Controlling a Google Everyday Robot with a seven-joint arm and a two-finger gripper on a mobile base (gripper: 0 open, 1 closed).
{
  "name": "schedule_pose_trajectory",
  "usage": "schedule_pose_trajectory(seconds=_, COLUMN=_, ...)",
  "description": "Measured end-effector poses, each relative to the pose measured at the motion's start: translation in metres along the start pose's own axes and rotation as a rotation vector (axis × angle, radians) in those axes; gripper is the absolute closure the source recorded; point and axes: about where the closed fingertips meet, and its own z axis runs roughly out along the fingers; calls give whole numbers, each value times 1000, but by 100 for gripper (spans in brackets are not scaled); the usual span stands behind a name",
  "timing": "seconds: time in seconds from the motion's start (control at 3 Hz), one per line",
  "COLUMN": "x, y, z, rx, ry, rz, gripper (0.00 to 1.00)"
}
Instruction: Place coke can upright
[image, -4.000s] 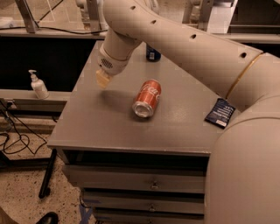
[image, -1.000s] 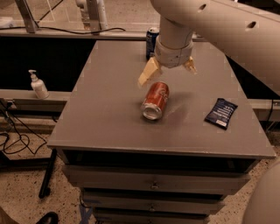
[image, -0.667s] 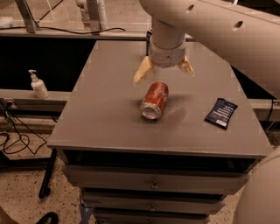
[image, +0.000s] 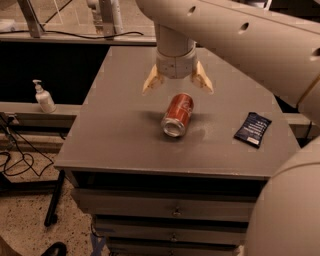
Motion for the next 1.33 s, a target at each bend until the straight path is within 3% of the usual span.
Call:
schedule_pose_trajectory(seconds=0.33, x=9, y=19, z=4, rx=-7, ry=15, rz=68, gripper=0)
schedule_pose_trajectory(seconds=1.0, x=34, y=20, z=21, rx=-40, ry=27, rz=136, gripper=0)
schedule_pose_trajectory(seconds=1.33, x=36, y=14, z=30, rx=-56, ry=5, rz=122, gripper=18)
